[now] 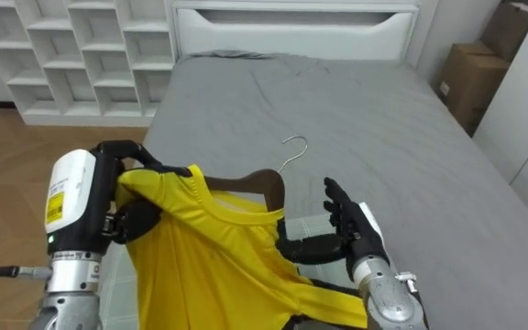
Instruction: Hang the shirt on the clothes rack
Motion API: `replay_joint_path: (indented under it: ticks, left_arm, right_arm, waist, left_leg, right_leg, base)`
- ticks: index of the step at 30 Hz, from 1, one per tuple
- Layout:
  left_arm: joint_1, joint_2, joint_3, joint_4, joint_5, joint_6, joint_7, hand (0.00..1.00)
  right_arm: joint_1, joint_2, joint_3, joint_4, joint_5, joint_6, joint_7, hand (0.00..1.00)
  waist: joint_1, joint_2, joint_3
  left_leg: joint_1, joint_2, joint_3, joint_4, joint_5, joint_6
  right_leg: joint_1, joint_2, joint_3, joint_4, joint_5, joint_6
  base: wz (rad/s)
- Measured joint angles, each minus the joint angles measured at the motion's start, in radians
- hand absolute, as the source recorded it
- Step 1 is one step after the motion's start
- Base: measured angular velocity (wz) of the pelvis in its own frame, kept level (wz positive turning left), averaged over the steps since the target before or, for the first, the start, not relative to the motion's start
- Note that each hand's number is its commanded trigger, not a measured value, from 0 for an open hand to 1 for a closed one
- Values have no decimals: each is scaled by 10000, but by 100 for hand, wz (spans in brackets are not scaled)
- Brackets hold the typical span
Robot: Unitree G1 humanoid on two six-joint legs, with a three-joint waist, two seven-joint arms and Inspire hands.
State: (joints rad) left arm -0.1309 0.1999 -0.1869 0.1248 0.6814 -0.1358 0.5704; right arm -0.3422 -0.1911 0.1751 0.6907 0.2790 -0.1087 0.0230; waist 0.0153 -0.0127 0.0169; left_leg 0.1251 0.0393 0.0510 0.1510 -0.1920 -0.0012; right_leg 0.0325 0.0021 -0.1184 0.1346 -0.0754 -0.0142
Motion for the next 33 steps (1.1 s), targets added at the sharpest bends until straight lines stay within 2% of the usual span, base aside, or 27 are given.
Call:
replay_joint_path:
  ticks: [3, 7, 11, 20, 31, 32, 33]
  left_arm:
    - [-271, -157, -3, -2, 83, 0, -9, 100]
    - [-275, -189, -12, -2, 87, 18, -75, 100]
    - [-277, -249, -134, -22, 115, 106, -179, 100]
    - [-276, -250, -340, -62, 115, 132, -220, 100]
    - [-293, -293, -331, -63, -20, 135, -335, 100]
    - [-297, -290, -326, -63, -19, 135, -334, 100]
    - [-299, -288, -321, -63, -17, 135, -334, 100]
  right_arm:
    - [-4, 0, 5, 175, -3, 9, 364, 0]
    - [-70, 3, 44, 196, 3, 114, 629, 0]
    - [-433, 23, 412, 312, 17, 215, 921, 0]
    - [-503, 29, 781, 523, 14, 230, 1537, 0]
    - [-529, 41, 776, 651, 321, 238, 1742, 0]
    - [-575, 54, 774, 696, 386, 238, 1742, 17]
    - [-657, 69, 775, 792, 388, 238, 1758, 40]
  waist:
    - [156, -35, 0]
    - [221, -127, 24]
    - [226, -214, -5]
    - [483, -233, -13]
    - [522, -251, 2]
    - [509, -255, 6]
    - [496, -256, 10]
  left_leg:
    - [17, 1, 11, -1, 0, 0]
    - [1, 10, -22, -1, 0, 0]
    - [-50, 6, -103, 22, 0, -1]
    - [-77, 4, -320, 57, 2, -4]
    - [-38, -11, -338, 90, 1, -6]
    - [-82, -11, -344, 112, 1, -7]
    - [-96, -12, -347, 121, 2, -7]
  right_leg:
    - [5, 0, 20, 3, 0, 0]
    - [4, -5, -54, 10, -10, -11]
    - [4, -34, -189, 10, -18, -17]
    - [66, -51, -335, 9, -17, -17]
    - [197, -135, -417, -2, -34, -19]
    - [192, -147, -455, -5, -35, -18]
    - [185, -147, -461, -4, -35, -18]
  base:
    - [0]
    - [1]
    - [7]
    - [6]
    - [2]
    - [5]
    - [4]
